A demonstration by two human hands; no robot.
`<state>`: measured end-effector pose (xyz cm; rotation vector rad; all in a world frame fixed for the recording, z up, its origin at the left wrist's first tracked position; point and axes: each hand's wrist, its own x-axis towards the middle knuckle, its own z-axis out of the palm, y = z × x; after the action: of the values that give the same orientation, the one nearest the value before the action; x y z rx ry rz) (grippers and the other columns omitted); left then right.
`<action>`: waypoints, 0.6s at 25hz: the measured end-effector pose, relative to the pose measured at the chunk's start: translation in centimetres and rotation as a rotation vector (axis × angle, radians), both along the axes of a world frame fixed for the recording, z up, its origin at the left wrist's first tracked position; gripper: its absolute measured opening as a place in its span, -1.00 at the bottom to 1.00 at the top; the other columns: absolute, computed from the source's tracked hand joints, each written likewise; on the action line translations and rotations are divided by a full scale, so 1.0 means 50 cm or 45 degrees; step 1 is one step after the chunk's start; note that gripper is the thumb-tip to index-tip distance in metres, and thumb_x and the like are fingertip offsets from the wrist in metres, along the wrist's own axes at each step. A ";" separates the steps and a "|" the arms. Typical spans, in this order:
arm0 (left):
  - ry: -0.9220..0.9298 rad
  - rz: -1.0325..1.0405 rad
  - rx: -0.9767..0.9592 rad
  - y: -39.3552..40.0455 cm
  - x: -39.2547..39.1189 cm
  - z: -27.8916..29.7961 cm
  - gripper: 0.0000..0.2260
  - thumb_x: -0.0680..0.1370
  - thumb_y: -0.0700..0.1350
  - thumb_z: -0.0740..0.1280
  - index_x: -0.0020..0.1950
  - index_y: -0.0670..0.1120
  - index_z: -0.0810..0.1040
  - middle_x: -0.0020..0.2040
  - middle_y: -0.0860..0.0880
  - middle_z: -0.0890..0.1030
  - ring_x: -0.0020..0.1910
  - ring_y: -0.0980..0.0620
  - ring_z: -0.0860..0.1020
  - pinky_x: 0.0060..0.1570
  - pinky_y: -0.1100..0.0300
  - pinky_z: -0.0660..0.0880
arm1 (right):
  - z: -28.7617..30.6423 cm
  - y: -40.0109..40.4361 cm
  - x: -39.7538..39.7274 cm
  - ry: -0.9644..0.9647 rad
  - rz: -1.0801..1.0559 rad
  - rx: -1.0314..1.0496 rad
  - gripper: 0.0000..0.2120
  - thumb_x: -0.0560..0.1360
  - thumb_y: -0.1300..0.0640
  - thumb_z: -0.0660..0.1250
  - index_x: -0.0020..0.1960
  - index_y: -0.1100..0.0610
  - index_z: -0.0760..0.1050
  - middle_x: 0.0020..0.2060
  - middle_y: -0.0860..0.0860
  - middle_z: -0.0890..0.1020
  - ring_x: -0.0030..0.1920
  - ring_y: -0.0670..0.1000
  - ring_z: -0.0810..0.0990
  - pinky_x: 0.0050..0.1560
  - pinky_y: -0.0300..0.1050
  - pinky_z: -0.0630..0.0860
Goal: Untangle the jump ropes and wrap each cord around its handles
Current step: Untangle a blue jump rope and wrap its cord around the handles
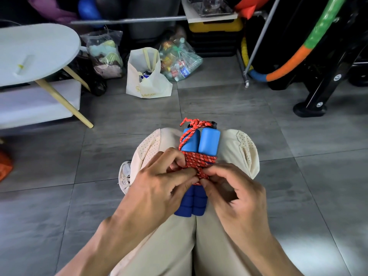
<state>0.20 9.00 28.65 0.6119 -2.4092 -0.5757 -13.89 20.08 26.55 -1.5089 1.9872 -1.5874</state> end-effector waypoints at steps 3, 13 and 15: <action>0.089 0.000 -0.016 0.003 0.003 -0.002 -0.94 0.51 -0.19 0.45 -0.09 -0.16 0.69 -0.06 -0.07 0.58 -0.17 -0.07 0.59 -0.15 0.06 0.54 | 0.000 0.000 0.001 0.039 -0.005 -0.004 -0.84 0.42 0.31 0.48 -0.01 0.18 0.64 -0.11 -0.07 0.66 -0.09 -0.03 0.65 -0.09 -0.06 0.58; -0.098 -0.012 0.027 0.003 0.005 0.004 -0.84 0.57 -0.09 0.31 -0.02 -0.12 0.65 0.00 -0.04 0.49 -0.11 -0.05 0.52 -0.12 0.08 0.50 | 0.007 0.003 -0.006 -0.124 0.018 0.033 -0.78 0.42 0.24 0.48 0.00 0.00 0.60 -0.14 -0.15 0.67 -0.12 -0.07 0.68 -0.11 -0.08 0.60; -0.195 -0.023 0.035 0.005 0.003 0.013 -0.81 0.57 -0.06 0.24 0.00 -0.11 0.61 0.01 -0.02 0.45 -0.09 -0.03 0.48 -0.17 0.05 0.51 | 0.008 0.002 -0.008 -0.080 0.042 0.022 -0.79 0.42 0.26 0.47 0.01 0.03 0.63 -0.11 -0.15 0.68 -0.09 -0.08 0.67 -0.07 -0.09 0.59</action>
<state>0.34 9.26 29.28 0.6686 -2.5561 -0.5899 -14.31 20.18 26.95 -1.4589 1.9279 -1.5810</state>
